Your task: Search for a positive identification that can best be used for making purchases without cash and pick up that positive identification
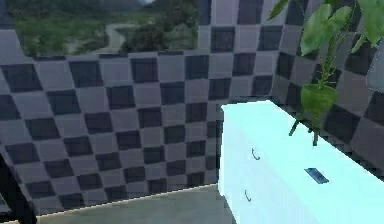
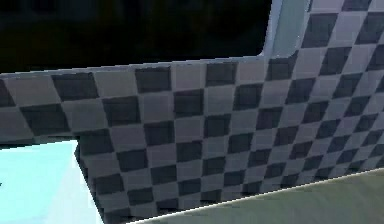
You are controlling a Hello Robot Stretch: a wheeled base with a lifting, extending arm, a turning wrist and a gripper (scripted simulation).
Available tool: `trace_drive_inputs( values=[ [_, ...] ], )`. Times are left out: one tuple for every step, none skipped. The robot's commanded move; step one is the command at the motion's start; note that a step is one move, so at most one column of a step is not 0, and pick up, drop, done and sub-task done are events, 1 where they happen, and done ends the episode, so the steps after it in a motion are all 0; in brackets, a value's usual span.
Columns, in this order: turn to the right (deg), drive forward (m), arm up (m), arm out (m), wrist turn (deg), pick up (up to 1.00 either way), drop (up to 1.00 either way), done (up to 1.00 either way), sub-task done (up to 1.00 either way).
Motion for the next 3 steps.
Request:
trace_drive_inputs(
  values=[
    [0.0, 0.80, 0.00, 0.00, 0.0, 0.00, 0.00, 0.00, 0.00],
    [0.0, 0.00, 0.50, 0.00, 0.0, 0.00, 0.00, 0.00, 0.00],
    [0.0, 0.00, 0.38, 0.00, 0.0, 0.00, 0.00, 0.00, 0.00]
  ],
)
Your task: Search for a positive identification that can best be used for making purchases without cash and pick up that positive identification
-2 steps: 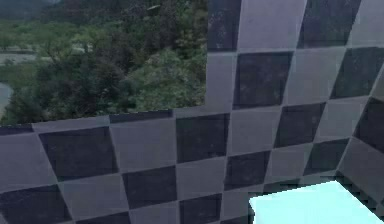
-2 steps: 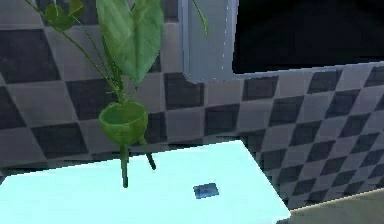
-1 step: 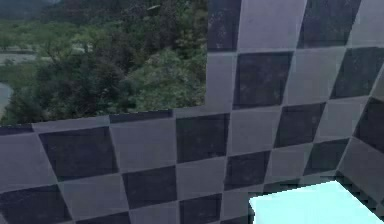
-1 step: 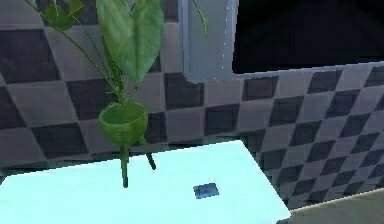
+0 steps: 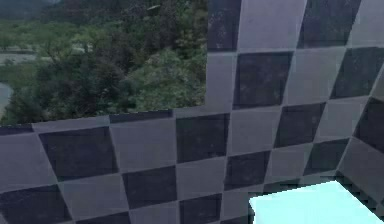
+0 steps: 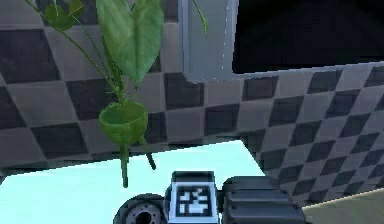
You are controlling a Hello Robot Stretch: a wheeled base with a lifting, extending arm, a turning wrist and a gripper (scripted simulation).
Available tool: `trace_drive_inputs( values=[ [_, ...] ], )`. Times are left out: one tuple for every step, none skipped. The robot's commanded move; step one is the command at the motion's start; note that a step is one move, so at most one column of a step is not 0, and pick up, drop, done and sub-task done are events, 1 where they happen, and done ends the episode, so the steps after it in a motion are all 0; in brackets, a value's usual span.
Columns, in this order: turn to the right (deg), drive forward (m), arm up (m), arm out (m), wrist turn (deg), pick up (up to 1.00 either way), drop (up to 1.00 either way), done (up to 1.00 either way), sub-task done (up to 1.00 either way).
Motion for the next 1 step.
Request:
trace_drive_inputs(
  values=[
    [0.0, 0.00, 0.00, 0.16, 0.0, 0.00, 0.00, 0.00, 0.00]
  ],
)
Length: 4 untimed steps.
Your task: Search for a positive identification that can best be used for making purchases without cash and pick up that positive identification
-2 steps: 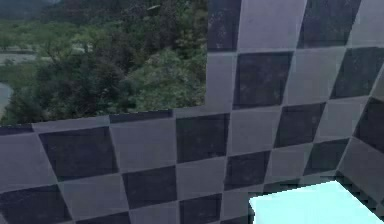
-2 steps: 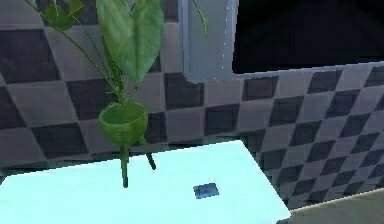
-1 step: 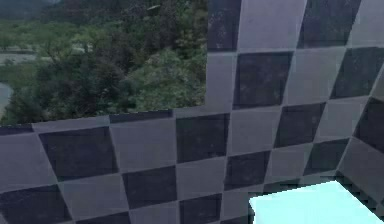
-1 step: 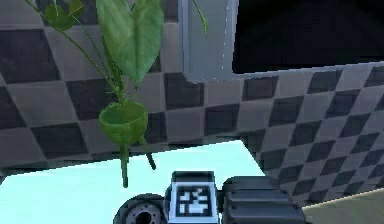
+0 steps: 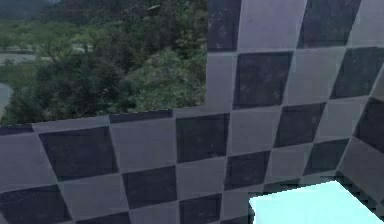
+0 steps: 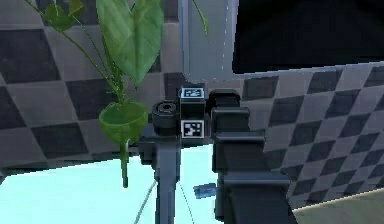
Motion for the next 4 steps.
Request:
trace_drive_inputs(
  values=[
    [0.0, 0.00, 0.00, 0.00, 45.0, 0.00, 0.00, 0.00, 0.00],
    [0.0, 0.00, 0.00, 0.00, 45.0, 0.00, 0.00, 0.00, 0.00],
    [0.0, 0.00, 0.00, 0.00, 45.0, 0.00, 0.00, 0.00, 0.00],
    [0.0, 0.00, 0.00, 0.00, 45.0, 0.00, 0.00, 0.00, 0.00]
  ],
)
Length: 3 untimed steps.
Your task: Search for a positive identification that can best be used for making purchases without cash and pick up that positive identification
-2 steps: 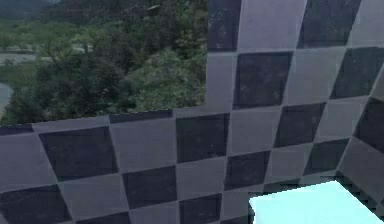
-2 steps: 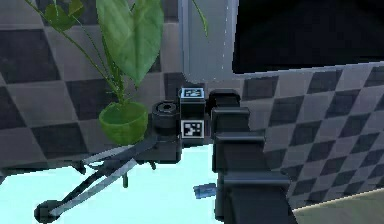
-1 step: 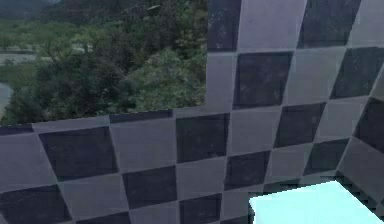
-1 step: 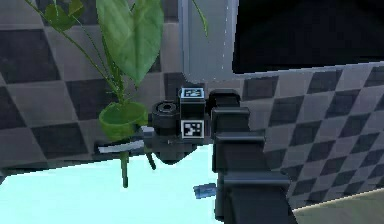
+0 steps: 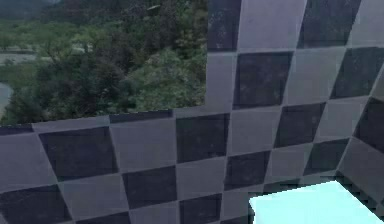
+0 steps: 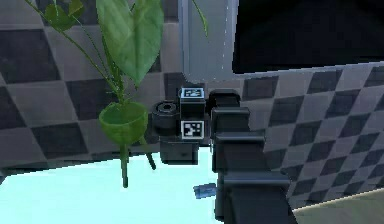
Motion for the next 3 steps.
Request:
trace_drive_inputs(
  values=[
    [0.0, 0.00, 0.00, 0.00, 12.0, 0.00, 0.00, 0.00, 0.00],
    [0.0, 0.00, -0.28, 0.00, 0.0, 0.00, 0.00, 0.00, 0.00],
    [0.0, 0.00, 0.00, 0.00, 0.0, 1.00, 0.00, 0.00, 0.00]
  ],
)
